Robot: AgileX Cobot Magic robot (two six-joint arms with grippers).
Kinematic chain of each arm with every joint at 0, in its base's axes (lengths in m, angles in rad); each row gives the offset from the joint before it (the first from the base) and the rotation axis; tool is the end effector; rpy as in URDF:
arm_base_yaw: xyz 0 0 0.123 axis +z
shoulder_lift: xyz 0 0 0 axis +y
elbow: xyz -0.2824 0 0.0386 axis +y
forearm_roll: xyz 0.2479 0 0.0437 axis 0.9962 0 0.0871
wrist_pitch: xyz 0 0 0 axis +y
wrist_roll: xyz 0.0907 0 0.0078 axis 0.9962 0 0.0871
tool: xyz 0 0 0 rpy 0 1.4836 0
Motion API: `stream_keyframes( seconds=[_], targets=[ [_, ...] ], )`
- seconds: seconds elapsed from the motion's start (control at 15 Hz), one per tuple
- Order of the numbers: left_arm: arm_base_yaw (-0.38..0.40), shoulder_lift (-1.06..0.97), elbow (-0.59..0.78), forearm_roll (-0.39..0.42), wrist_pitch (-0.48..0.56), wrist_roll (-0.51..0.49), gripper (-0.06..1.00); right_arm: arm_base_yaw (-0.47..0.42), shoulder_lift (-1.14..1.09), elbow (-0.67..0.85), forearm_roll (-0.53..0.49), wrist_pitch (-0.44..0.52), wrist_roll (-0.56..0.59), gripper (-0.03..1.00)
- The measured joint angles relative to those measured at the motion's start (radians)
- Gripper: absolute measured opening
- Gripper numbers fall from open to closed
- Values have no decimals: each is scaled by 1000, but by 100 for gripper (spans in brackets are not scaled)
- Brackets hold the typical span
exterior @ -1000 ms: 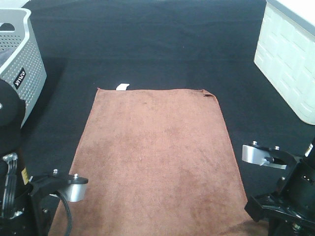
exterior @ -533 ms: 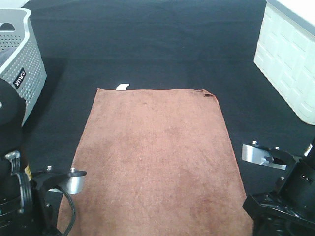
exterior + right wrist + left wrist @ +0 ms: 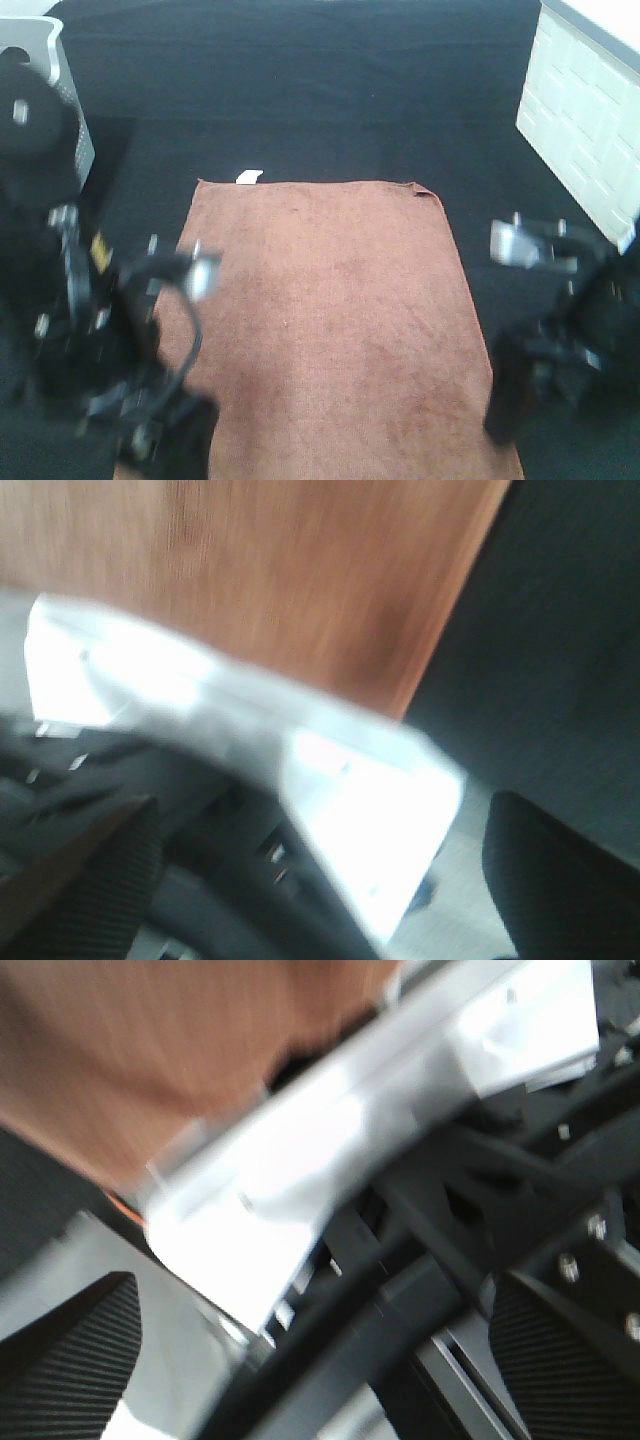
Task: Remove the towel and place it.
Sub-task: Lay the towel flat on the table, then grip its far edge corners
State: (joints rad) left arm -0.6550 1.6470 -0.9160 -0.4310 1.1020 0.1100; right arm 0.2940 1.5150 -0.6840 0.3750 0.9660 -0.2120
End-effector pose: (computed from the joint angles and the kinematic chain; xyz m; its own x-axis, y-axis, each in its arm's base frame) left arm 0.1873 -0.1867 0.1850 -0.8320 0.5283 0.1692 0.4486 0.8202 -0.3549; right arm 0.1959 0.0880 0.1672 -0.9538 -0.2806 0.1072 -0.2383 0.9241 0.2988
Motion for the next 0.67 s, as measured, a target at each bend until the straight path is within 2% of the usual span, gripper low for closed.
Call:
stream_keyframes(
  seconds=[0.13,0.33,0.47,0.6,0.67],
  targets=[
    [52,0,-129,87,8,-10,88,-16,2,-148,-64,15,41,82],
    [206,1,-248,157,5,-12,89,-155,28,-367,-57,30,45,82],
    [283,1,-280,196,-3,-14,89,-194,36,-452,-57,33,43,82],
    [308,1,-282,216,-9,-43,89,-196,41,-471,-33,40,66,82],
    [308,4,-284,224,-45,-54,89,-197,57,-473,-24,36,68,82]
  ],
)
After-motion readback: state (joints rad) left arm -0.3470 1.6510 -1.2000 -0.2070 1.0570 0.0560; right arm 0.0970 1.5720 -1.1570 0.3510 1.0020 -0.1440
